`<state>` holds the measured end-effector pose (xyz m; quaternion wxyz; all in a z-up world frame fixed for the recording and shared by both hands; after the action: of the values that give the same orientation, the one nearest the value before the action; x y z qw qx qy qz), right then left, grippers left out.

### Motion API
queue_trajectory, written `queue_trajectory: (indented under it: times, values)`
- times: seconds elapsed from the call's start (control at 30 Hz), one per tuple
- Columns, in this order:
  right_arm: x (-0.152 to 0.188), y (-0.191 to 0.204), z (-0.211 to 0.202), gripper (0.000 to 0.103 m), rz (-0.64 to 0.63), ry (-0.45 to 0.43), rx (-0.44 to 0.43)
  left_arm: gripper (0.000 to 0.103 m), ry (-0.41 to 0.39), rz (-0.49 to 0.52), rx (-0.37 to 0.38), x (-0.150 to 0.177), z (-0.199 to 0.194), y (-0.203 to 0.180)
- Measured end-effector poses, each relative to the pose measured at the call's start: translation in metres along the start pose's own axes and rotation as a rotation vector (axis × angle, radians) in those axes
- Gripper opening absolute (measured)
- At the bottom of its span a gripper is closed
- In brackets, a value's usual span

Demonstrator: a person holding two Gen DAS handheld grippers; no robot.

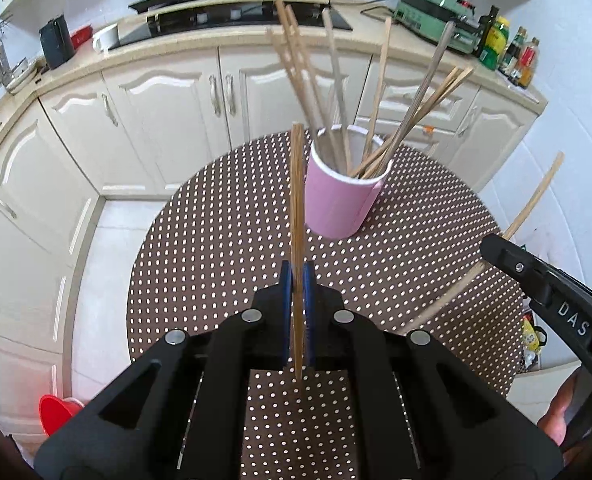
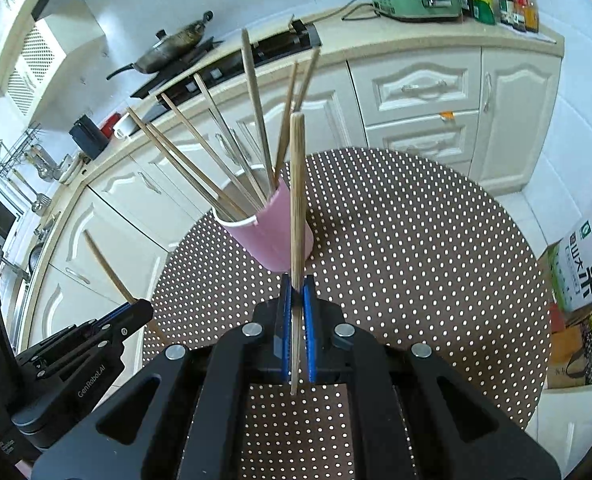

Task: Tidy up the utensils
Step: 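Lift the chopstick with the right tool and raise it above the cup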

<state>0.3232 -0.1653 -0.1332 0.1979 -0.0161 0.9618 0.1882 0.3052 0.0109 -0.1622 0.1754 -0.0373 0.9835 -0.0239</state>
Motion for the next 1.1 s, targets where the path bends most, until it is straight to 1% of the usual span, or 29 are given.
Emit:
queue_trajectory:
  times: [0.23, 0.47, 0.67, 0.9, 1.1]
  values:
    - [-0.018, 0.009, -0.028, 0.005, -0.033, -0.094, 0.001, 0.006, -0.066, 0.017, 0.017, -0.014, -0.020, -0.007]
    - [-0.035, 0.015, -0.053, 0.005, -0.045, -0.170, -0.026, 0.006, -0.121, 0.030, 0.040, -0.028, -0.043, -0.012]
    - [-0.047, 0.019, -0.070, 0.005, -0.046, -0.226, -0.042, 0.006, -0.164, 0.011, 0.078, -0.043, -0.062, -0.010]
    - [-0.064, 0.022, -0.084, 0.005, -0.044, -0.279, -0.056, 0.006, -0.227, 0.008, 0.095, -0.062, -0.083, -0.011]
    - [-0.076, 0.025, -0.082, 0.005, -0.043, -0.289, -0.061, 0.006, -0.253, 0.026, 0.101, -0.075, -0.091, -0.016]
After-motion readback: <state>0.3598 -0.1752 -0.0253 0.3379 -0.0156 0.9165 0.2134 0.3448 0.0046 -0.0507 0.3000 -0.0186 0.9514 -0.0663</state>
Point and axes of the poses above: each gripper's, at about its wrist camera, not at the fingertips, and z roughly the way its jaws point, y to its left, x to its underside, the point moved 4 cm from there along z, roughly the way its jaws point, and after that the axes turned 13 degrees about y, right-handed, at the moved point
